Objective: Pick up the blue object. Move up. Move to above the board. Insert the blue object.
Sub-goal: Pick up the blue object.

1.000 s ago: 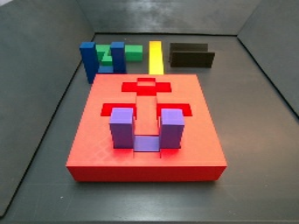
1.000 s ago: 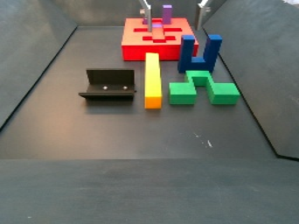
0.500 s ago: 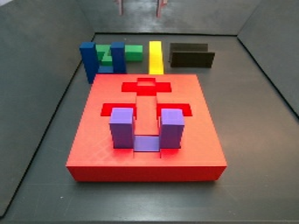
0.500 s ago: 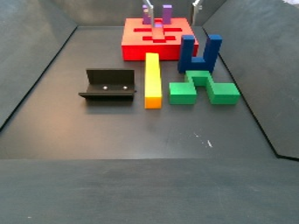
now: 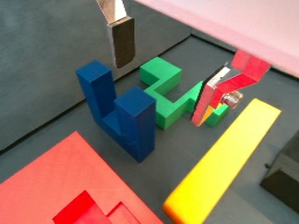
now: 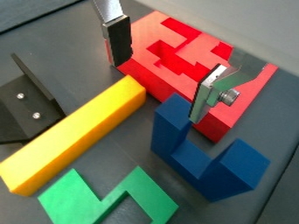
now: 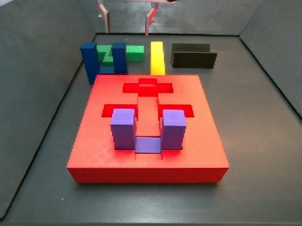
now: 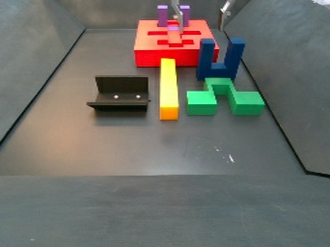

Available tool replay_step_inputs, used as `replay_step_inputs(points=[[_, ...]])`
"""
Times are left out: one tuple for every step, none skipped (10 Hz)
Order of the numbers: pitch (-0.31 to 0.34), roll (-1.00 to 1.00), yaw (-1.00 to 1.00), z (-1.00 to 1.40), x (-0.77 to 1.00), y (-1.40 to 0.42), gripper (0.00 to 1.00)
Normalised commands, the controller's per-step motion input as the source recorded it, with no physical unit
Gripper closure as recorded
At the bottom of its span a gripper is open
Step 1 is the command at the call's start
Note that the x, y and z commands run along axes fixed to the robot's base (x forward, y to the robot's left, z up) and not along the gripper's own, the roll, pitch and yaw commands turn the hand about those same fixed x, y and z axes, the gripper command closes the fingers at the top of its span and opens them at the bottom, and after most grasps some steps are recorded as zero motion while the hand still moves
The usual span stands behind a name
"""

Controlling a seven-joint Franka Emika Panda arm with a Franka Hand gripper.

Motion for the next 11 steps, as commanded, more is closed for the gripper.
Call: replay_step_inputs(points=[[-0.01, 0.0, 0.03, -0.16, -0.18, -0.13, 0.0], [0.0, 0.0, 0.0, -0.05, -0.03, 0.0, 0.0], [0.0, 0.0, 0.0, -0.24, 0.0, -0.09, 0.0], [0.0, 0.0, 0.0, -0.28, 0.0, -0.01, 0.0], [0.0, 0.0, 0.0, -0.26, 0.0, -0.02, 0.0], [0.0, 0.0, 0.0, -0.28, 0.0, -0.03, 0.0], [0.0, 0.0, 0.0, -0.26, 0.0, 0.0, 0.0], [0.0, 0.0, 0.01, -0.27, -0.01, 0.0, 0.0], [0.0, 0.01, 0.01, -0.29, -0.05, 0.0, 0.0], [0.0, 0.02, 0.0, -0.31, -0.09, 0.0, 0.0], [0.0, 0.02, 0.0, -0.3, -0.12, 0.01, 0.0]])
